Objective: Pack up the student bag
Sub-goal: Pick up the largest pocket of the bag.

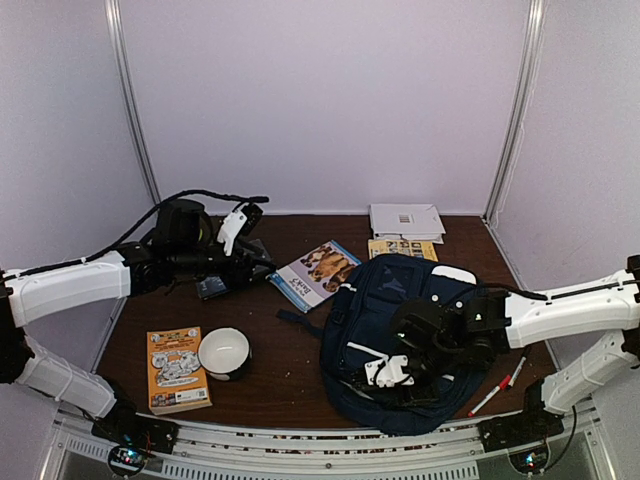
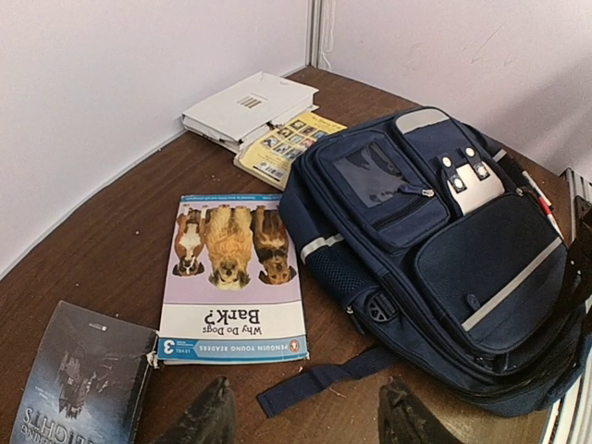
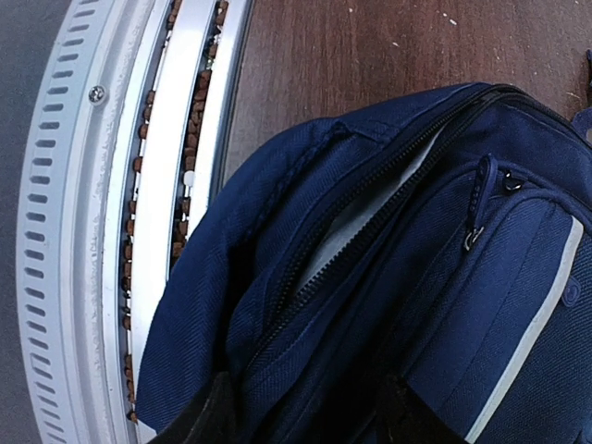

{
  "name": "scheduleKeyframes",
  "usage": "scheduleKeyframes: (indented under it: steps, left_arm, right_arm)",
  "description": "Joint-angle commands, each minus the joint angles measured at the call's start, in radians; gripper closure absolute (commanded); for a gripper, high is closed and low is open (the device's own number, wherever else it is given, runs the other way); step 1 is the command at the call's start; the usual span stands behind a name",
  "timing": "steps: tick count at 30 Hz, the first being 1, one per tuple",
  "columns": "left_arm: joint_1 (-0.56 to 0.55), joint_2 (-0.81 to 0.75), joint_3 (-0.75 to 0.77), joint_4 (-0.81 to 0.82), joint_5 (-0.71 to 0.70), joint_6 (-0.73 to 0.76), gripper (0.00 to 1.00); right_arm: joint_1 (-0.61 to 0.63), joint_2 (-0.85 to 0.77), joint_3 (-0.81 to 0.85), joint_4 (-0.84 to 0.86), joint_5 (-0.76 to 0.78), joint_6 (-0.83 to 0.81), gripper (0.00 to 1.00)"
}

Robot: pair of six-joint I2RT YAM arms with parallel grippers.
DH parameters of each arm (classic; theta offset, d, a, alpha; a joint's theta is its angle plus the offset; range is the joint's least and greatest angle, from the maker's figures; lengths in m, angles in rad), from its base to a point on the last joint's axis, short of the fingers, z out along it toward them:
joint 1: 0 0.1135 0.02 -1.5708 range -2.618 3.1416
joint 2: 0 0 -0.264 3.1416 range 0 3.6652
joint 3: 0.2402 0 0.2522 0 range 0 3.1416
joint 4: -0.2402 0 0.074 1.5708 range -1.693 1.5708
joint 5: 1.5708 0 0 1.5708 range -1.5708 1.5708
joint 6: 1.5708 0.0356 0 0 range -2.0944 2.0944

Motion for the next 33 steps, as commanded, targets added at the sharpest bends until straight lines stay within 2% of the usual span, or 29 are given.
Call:
scheduleKeyframes:
  steps: [1, 5, 9, 10, 13, 18, 25, 29, 33]
  left_arm:
    - [-0.005, 0.000, 0.034, 0.051, 0.022, 0.005, 0.45]
    - [-0.003, -0.003, 0.035, 0.046, 0.011, 0.004, 0.45]
    - [-0.004, 0.001, 0.040, 0.041, 0.003, -0.002, 0.45]
    - [-0.004, 0.002, 0.041, 0.039, 0.000, -0.003, 0.45]
    - [-0.003, 0.004, 0.047, 0.030, -0.008, -0.006, 0.45]
    - [-0.007, 0.001, 0.047, 0.029, -0.004, -0.007, 0.45]
    - [-0.044, -0.008, 0.034, 0.062, 0.047, -0.005, 0.48]
    - [-0.166, -0.024, 0.029, 0.072, 0.028, 0.033, 0.55]
    - [-0.274, -0.009, 0.048, 0.073, -0.010, 0.045, 0.70]
  right_arm:
    - [-0.006, -0.012, -0.042, 0.014, 0.013, -0.011, 0.49]
    - [-0.007, -0.009, -0.036, -0.010, -0.049, -0.033, 0.51]
    - [-0.007, 0.015, -0.036, 0.007, -0.055, -0.029, 0.47]
    - [-0.006, 0.021, -0.037, 0.021, -0.034, -0.016, 0.51]
    - [-0.020, 0.031, -0.015, 0.025, 0.015, 0.002, 0.77]
    - [-0.113, -0.047, 0.065, -0.090, -0.009, -0.005, 0.99]
    - [-0.235, -0.190, 0.138, -0.229, -0.033, -0.046, 1.00]
    - [-0.334, -0.254, 0.218, -0.270, -0.033, -0.067, 1.00]
    - [-0.387, -0.291, 0.357, -0.336, 0.010, -0.109, 1.00]
